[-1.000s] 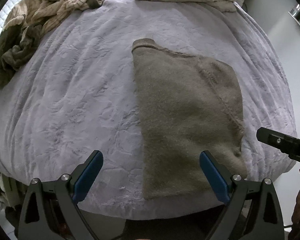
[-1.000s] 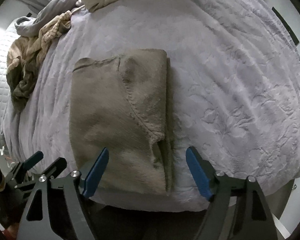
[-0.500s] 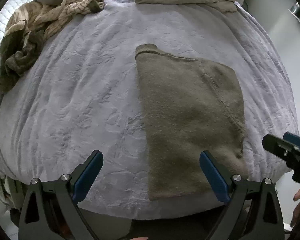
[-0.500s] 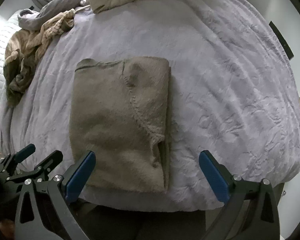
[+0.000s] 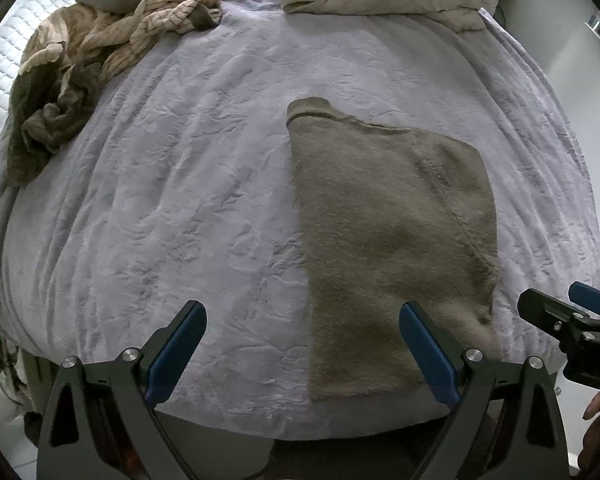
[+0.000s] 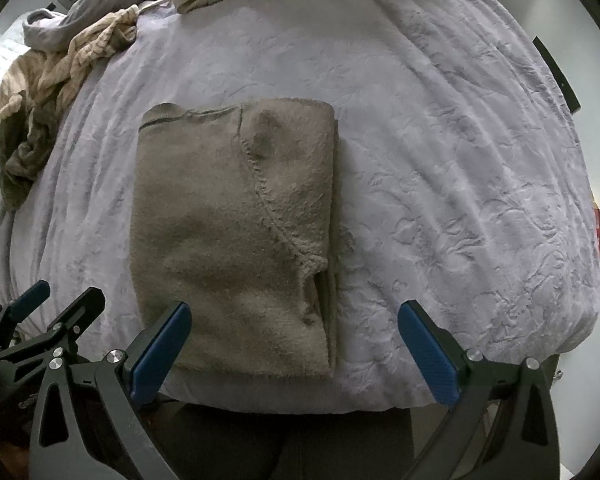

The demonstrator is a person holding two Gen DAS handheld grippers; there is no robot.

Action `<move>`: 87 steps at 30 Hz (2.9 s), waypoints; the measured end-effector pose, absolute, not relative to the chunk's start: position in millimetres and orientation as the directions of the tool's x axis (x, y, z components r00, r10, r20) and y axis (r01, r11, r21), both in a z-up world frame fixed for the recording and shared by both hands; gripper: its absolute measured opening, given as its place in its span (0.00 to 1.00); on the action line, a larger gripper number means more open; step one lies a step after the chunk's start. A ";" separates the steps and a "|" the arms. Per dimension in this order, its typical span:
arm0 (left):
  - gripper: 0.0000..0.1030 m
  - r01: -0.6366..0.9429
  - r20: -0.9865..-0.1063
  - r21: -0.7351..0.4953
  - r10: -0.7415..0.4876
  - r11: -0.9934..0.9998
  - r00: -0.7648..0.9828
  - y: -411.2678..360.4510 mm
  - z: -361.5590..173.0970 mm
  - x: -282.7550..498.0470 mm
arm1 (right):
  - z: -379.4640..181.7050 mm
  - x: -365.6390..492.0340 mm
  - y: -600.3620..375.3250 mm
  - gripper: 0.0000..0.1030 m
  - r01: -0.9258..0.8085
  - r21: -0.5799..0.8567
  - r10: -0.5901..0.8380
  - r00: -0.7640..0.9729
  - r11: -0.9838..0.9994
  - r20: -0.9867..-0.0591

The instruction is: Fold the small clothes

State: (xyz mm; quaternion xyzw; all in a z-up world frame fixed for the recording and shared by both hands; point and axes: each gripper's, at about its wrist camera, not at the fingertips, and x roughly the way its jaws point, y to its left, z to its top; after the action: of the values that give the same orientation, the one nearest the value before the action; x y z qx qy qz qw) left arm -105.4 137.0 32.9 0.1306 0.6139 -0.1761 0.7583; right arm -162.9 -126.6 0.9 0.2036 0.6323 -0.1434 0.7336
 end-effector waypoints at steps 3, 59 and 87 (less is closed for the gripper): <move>0.95 0.426 -0.977 -0.015 -0.104 0.905 0.187 137.1 32.8 -103.6 | 0.4 -159.2 -125.6 1.00 0.459 0.113 0.045 0.155 0.881 -0.987; 0.94 0.419 -0.979 0.008 -0.079 0.908 0.190 130.5 32.8 -103.8 | -2.3 -152.8 -130.4 1.00 0.446 0.101 0.040 0.145 0.889 -0.989; 0.94 0.427 -0.977 0.020 -0.074 0.904 0.201 128.7 37.2 -105.6 | 0.9 -153.5 -134.0 1.00 0.452 0.099 0.033 0.151 0.886 -0.988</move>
State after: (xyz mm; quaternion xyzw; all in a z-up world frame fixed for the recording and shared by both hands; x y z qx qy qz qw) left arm -105.6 128.7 37.2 0.1447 0.6102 -0.1643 0.7614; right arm -153.5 -134.0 0.9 0.1909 0.6356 -0.1426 0.7344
